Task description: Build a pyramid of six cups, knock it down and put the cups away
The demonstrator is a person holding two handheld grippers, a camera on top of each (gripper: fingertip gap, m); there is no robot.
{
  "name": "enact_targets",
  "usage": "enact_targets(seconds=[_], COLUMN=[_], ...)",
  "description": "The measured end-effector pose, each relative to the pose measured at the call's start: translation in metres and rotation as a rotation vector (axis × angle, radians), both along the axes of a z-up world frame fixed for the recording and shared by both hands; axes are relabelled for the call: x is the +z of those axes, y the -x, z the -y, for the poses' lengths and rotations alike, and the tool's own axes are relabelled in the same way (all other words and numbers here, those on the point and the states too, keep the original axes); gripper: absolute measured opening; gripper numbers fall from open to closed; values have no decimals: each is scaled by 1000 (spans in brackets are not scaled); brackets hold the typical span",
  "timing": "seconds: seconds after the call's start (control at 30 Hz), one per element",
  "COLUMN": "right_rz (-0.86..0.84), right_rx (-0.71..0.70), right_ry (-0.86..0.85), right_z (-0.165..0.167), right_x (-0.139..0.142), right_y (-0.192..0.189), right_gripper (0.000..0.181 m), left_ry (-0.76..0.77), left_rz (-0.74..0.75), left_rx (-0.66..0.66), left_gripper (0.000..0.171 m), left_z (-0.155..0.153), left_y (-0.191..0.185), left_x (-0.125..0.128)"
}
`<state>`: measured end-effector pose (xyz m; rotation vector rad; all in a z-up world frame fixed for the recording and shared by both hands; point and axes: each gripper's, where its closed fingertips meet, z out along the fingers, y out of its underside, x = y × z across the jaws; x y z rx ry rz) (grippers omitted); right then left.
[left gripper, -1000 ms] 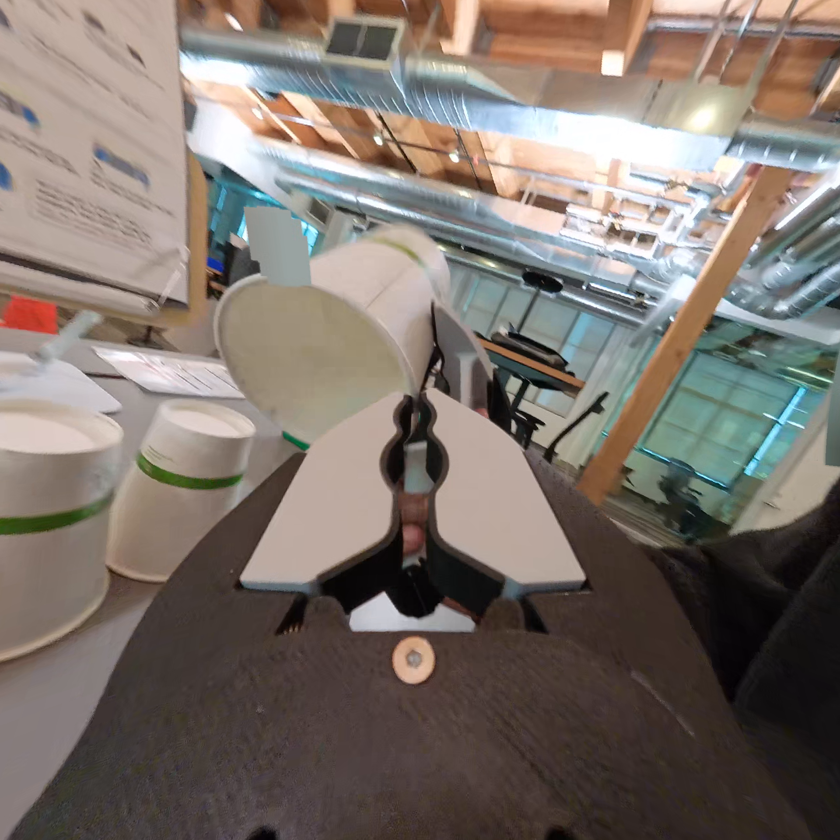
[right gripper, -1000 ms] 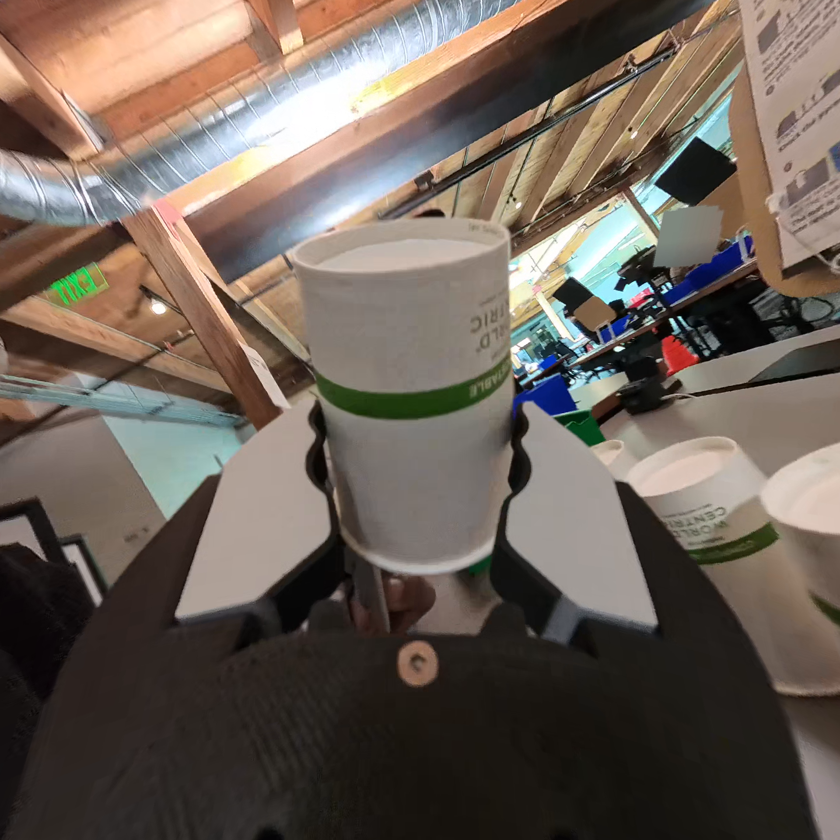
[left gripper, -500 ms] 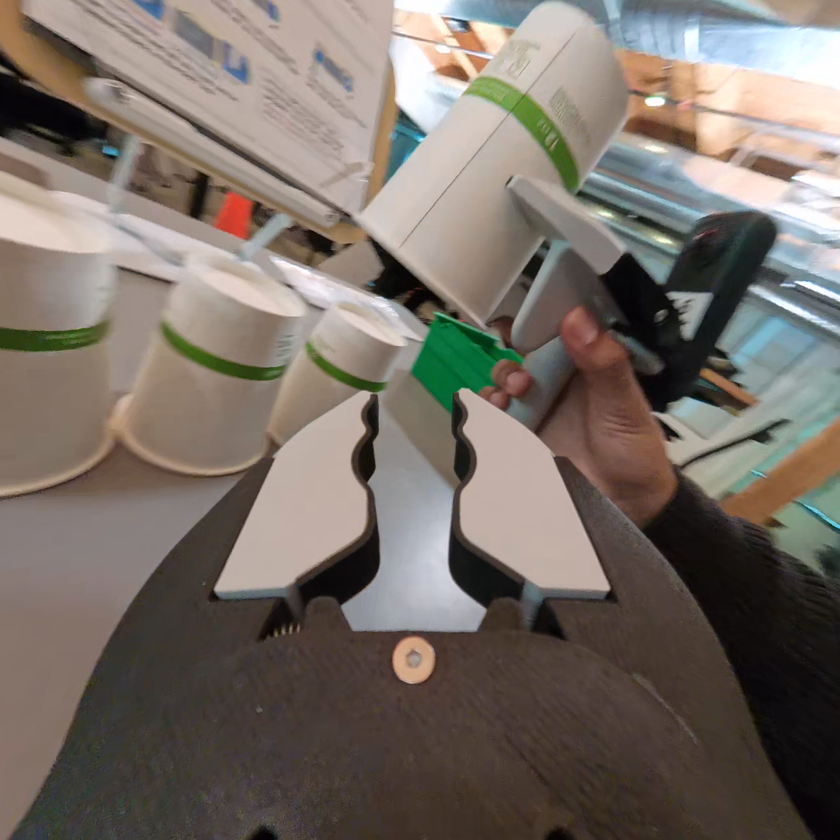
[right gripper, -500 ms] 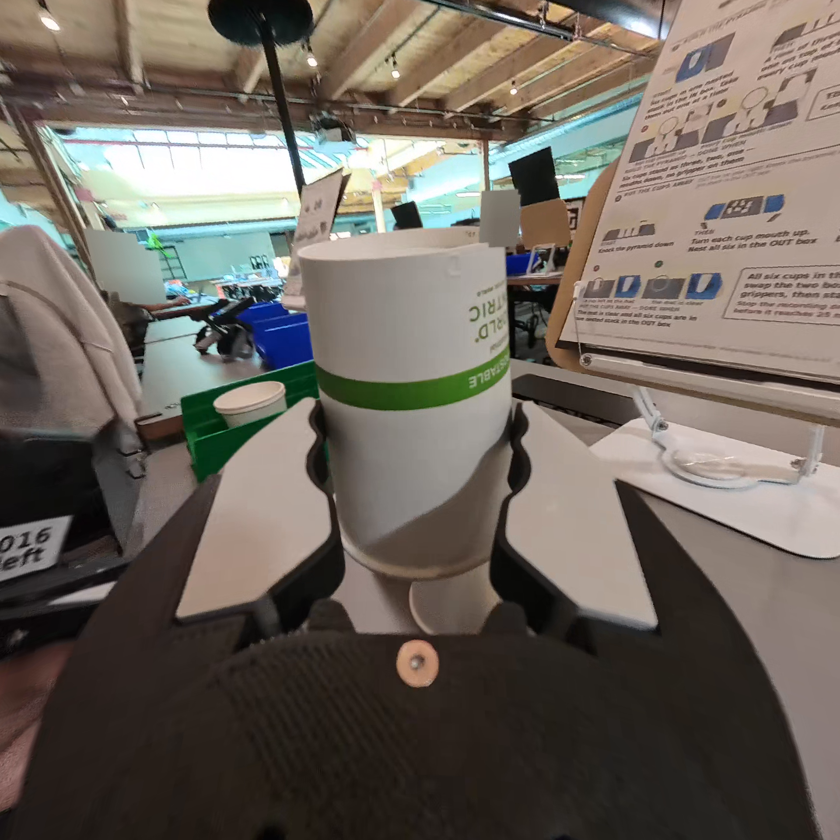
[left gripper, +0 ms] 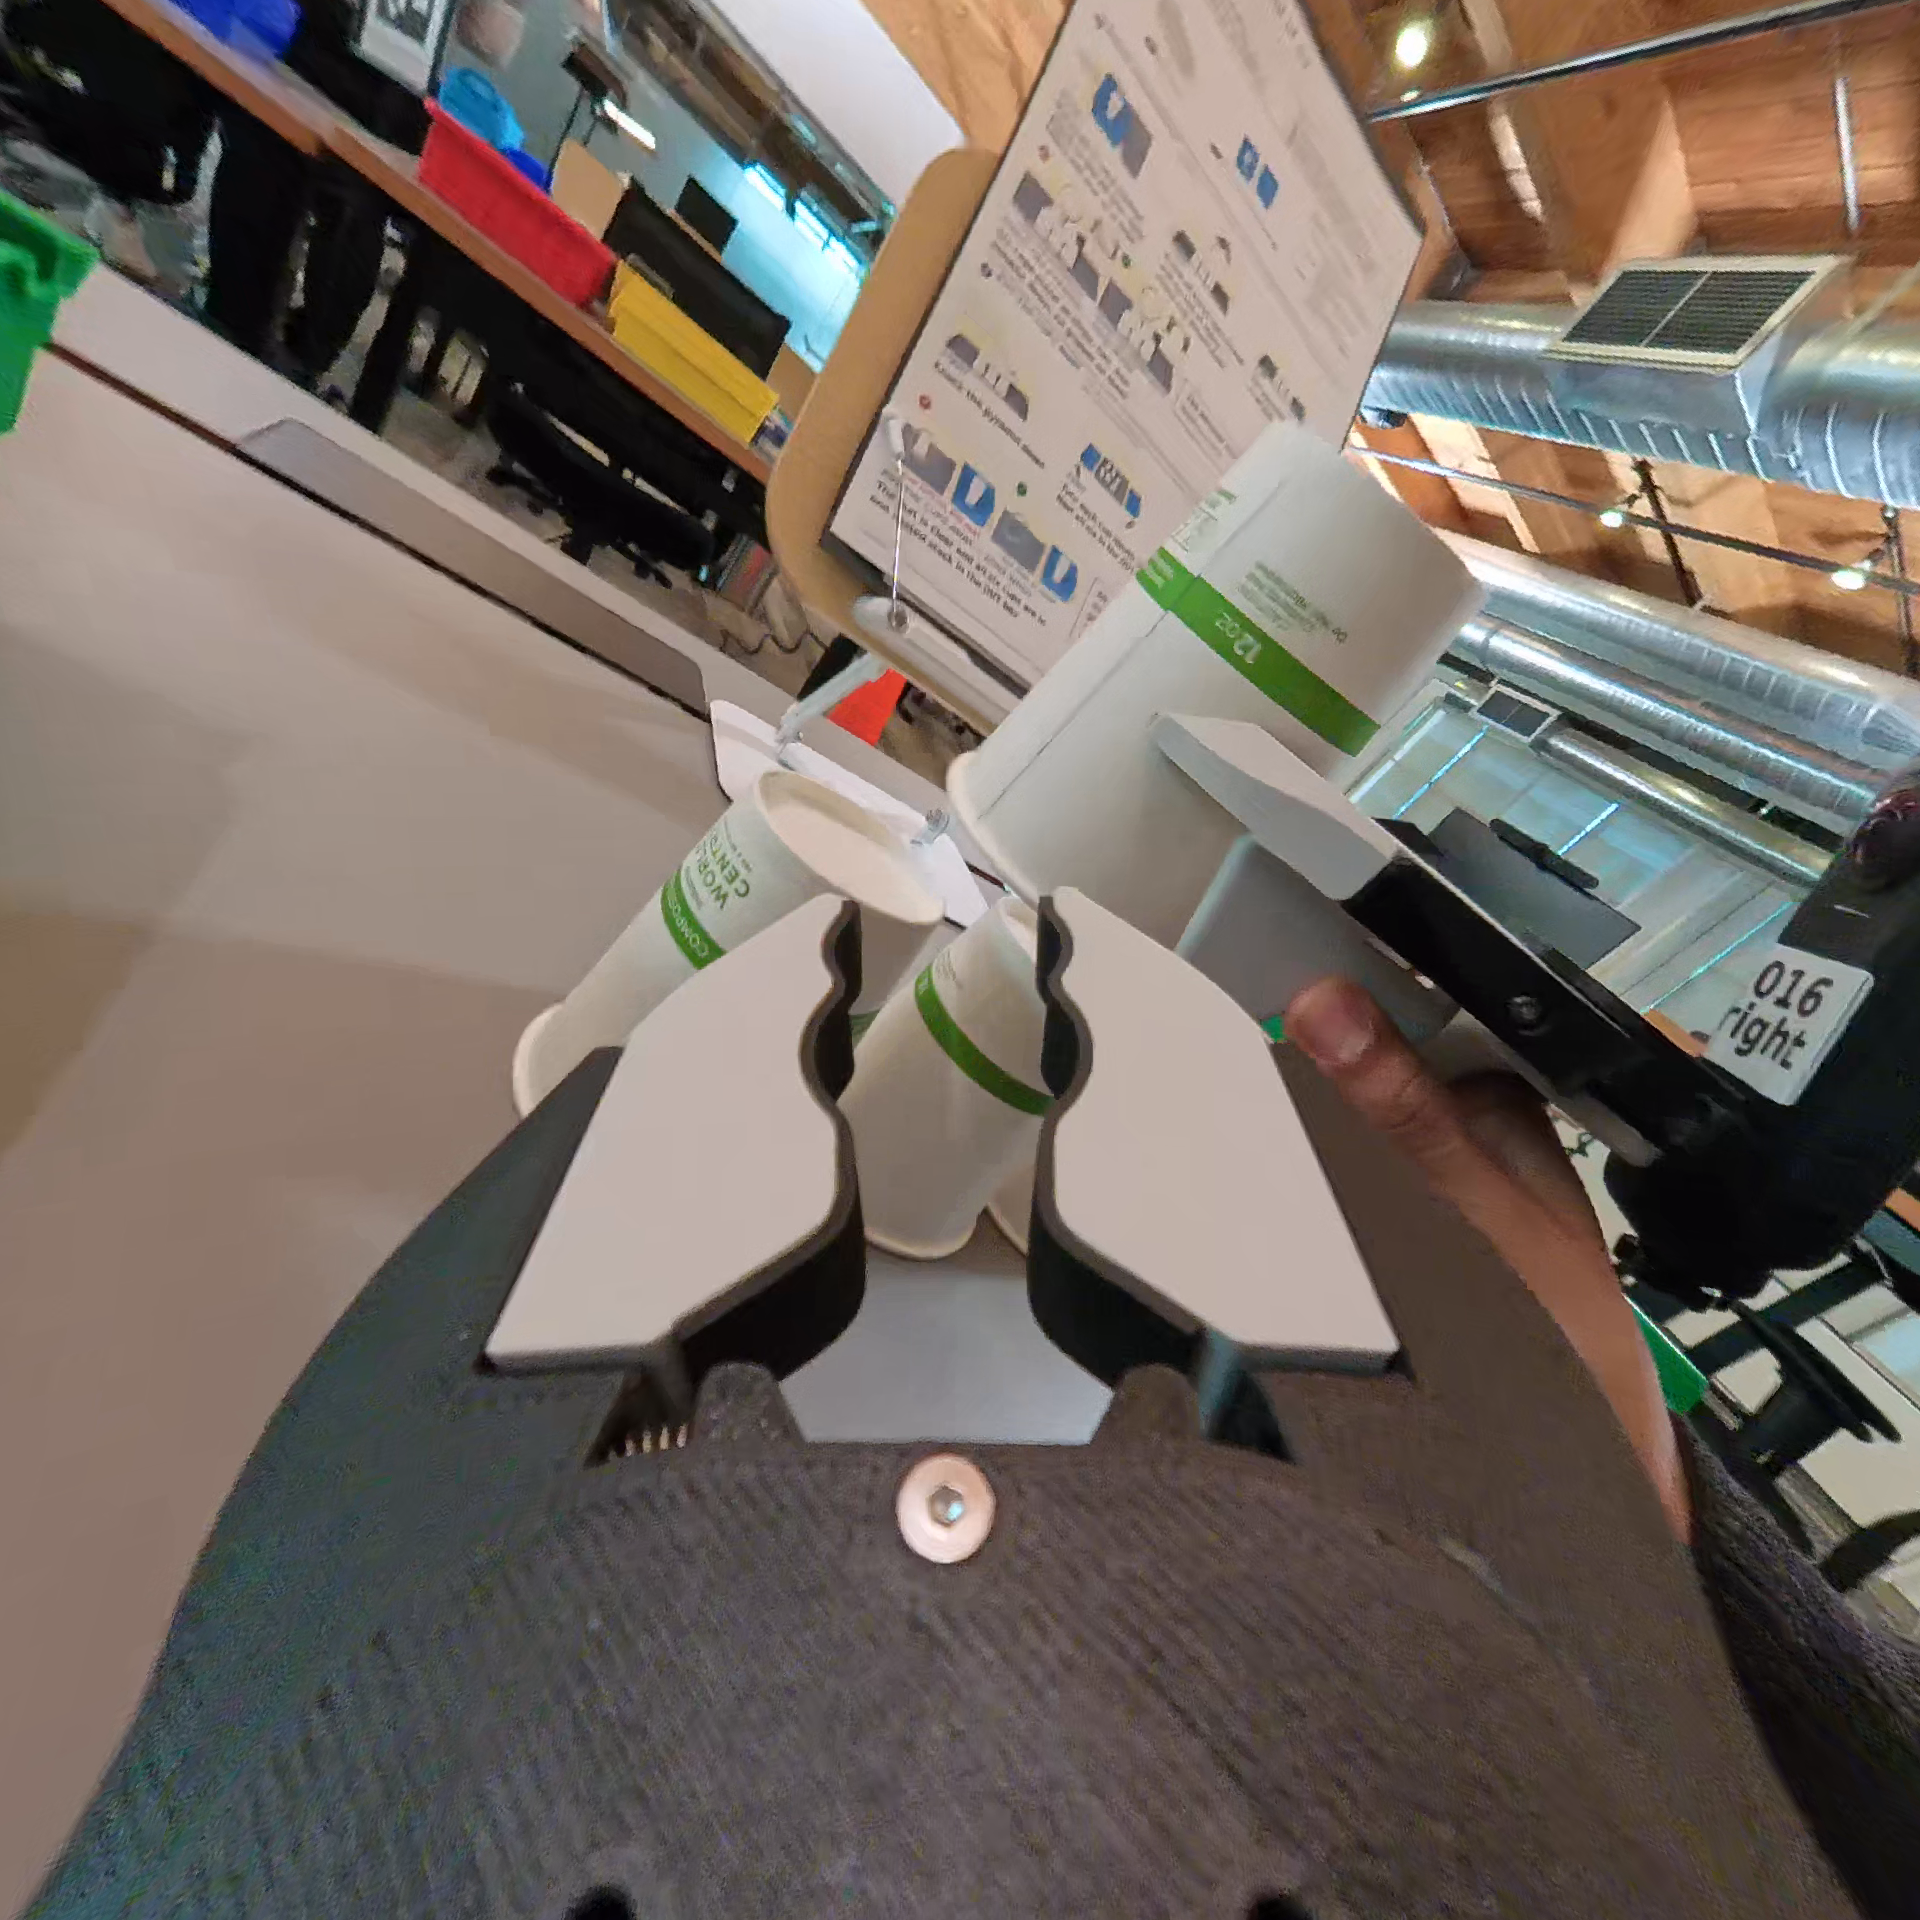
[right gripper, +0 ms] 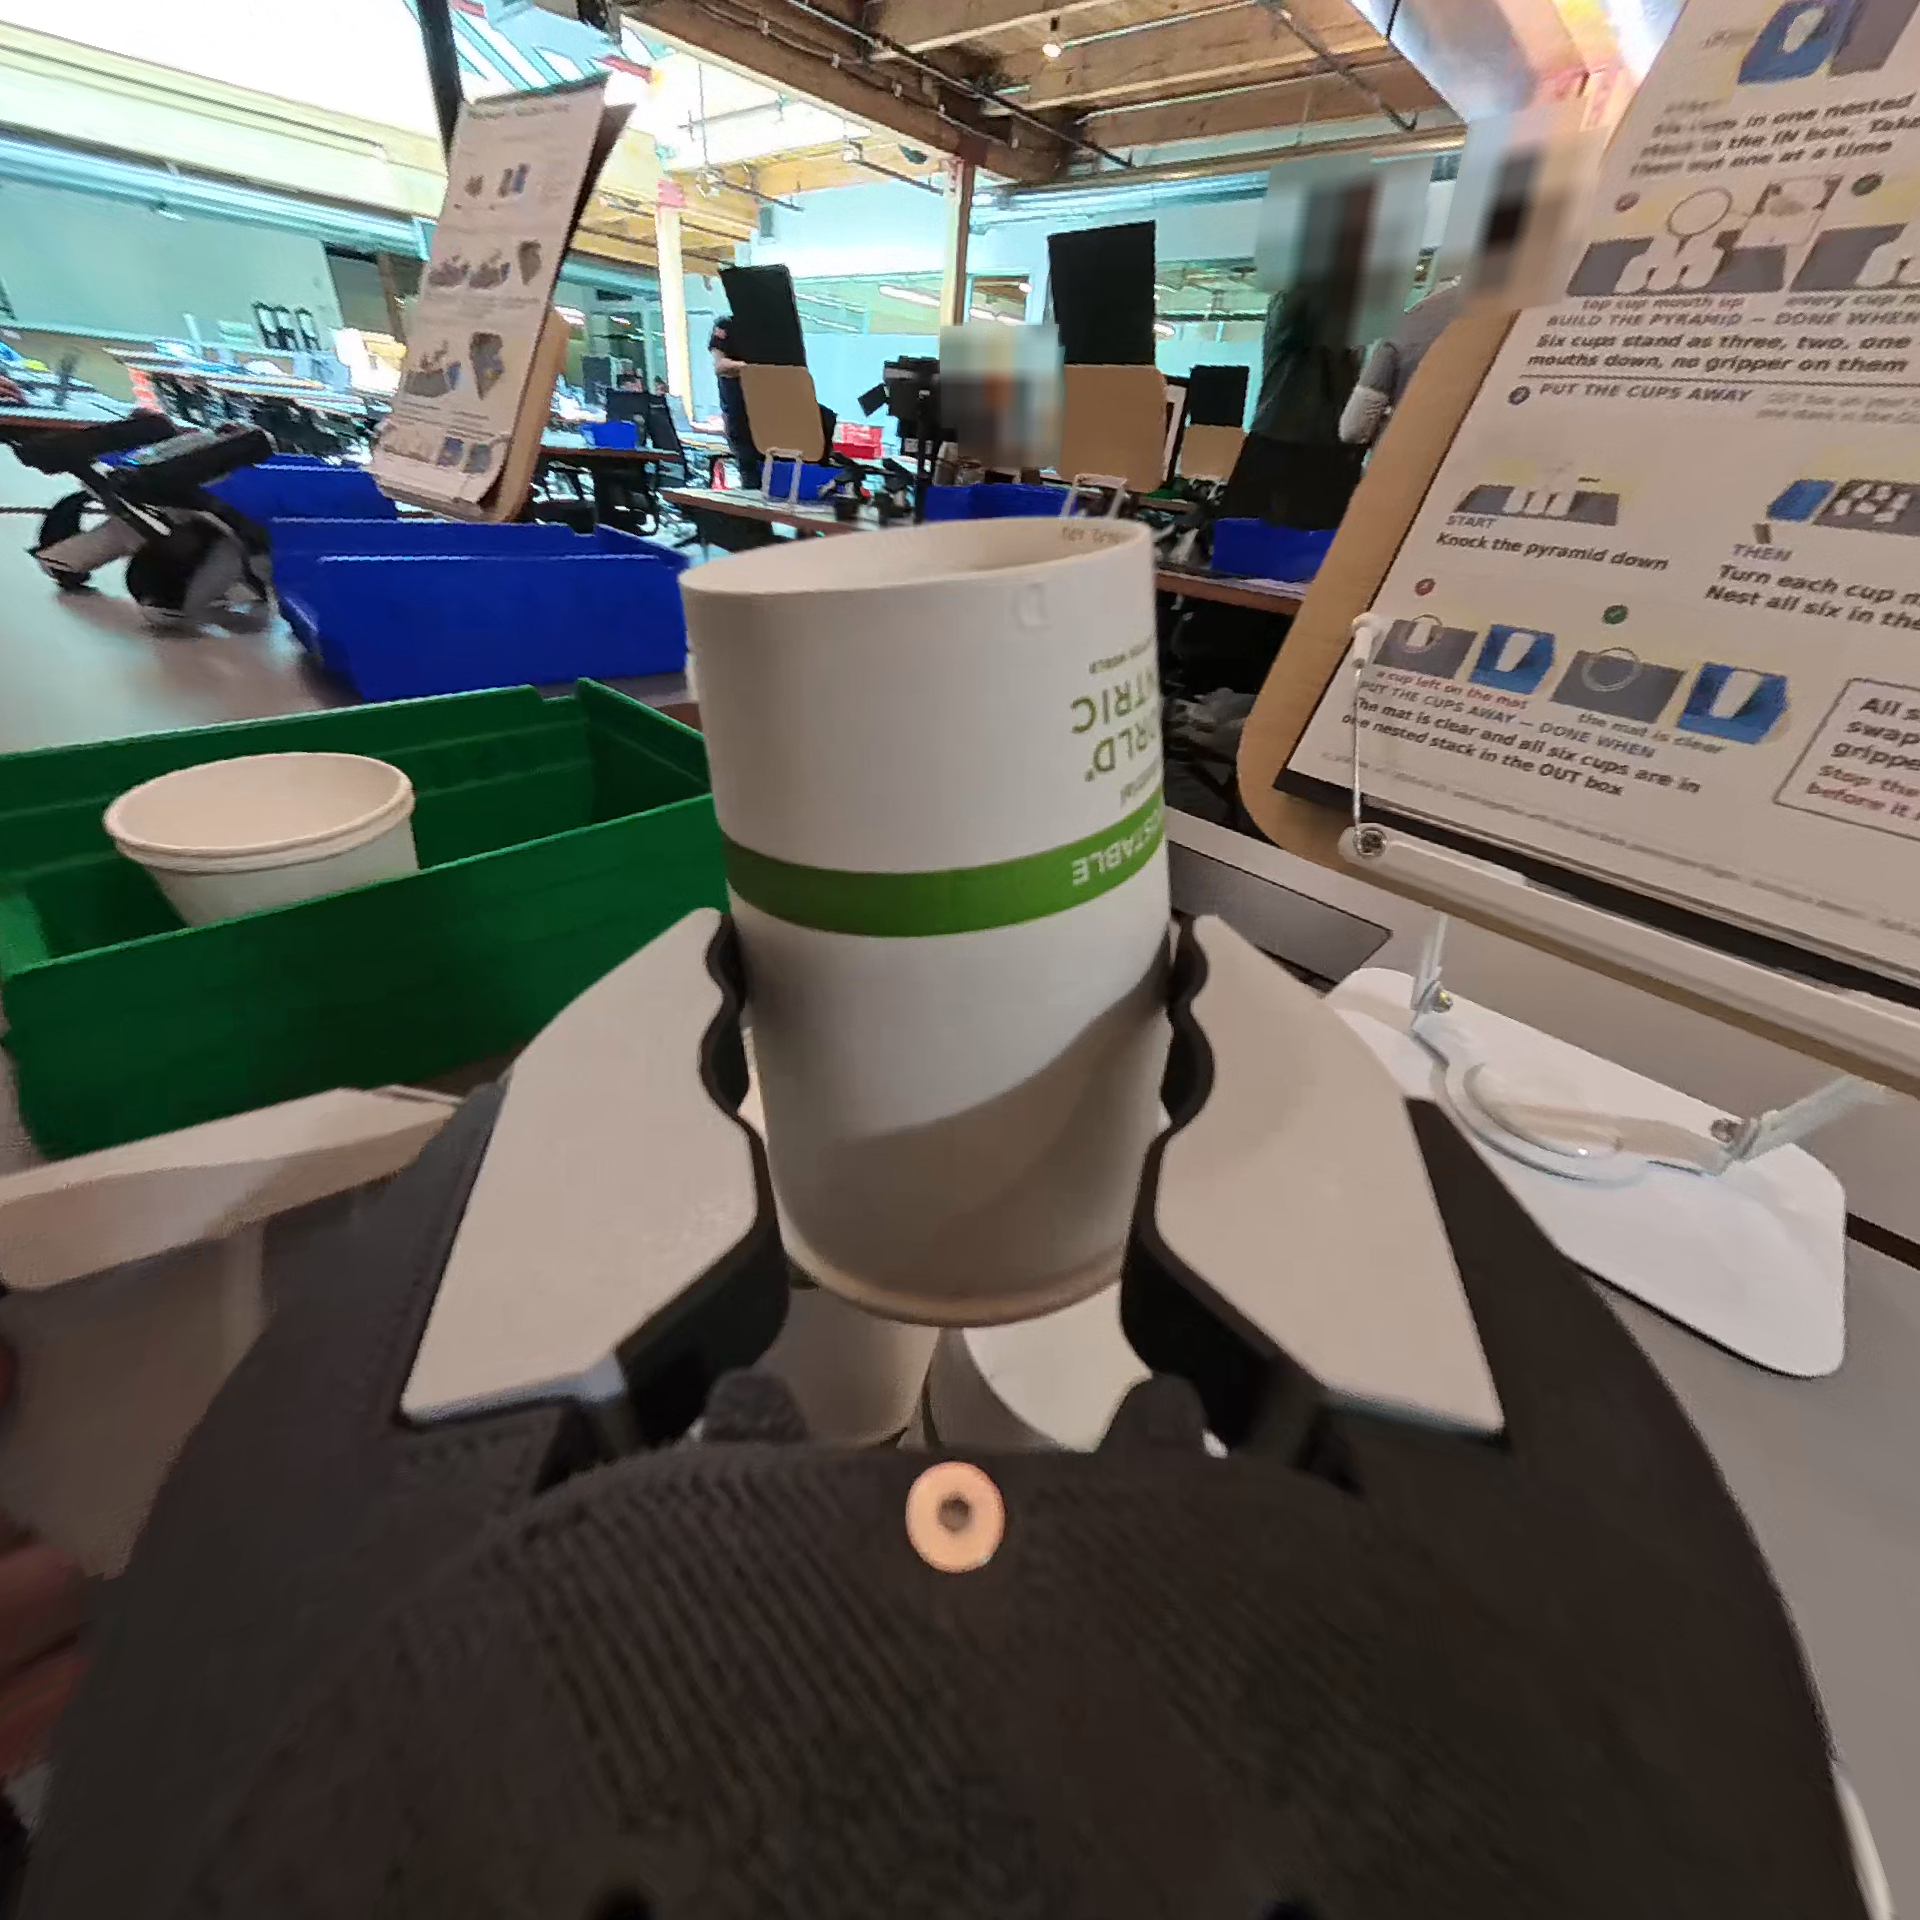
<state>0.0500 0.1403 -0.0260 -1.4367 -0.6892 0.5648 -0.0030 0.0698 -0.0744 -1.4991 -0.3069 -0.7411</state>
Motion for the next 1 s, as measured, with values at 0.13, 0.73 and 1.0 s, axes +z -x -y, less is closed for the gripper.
enact_targets(seconds=[0.13, 0.73, 1.0], right_rz=[-27, -41, -78], right_rx=[-62, -80, -45], right_ry=[48, 123, 141], right_z=[-11, -16, 8], right_x=[-6, -27, -14], right_y=[-1, -4, -22], right_gripper=[80, 87, 97], left_ry=[41, 51, 79], left_rz=[-9, -45, -40], left_rx=[-57, -88, -129], left_gripper=[33, 33, 33], left_z=[0, 1, 1], left_y=[-12, -24, -31], left_x=[-8, -12, -17])
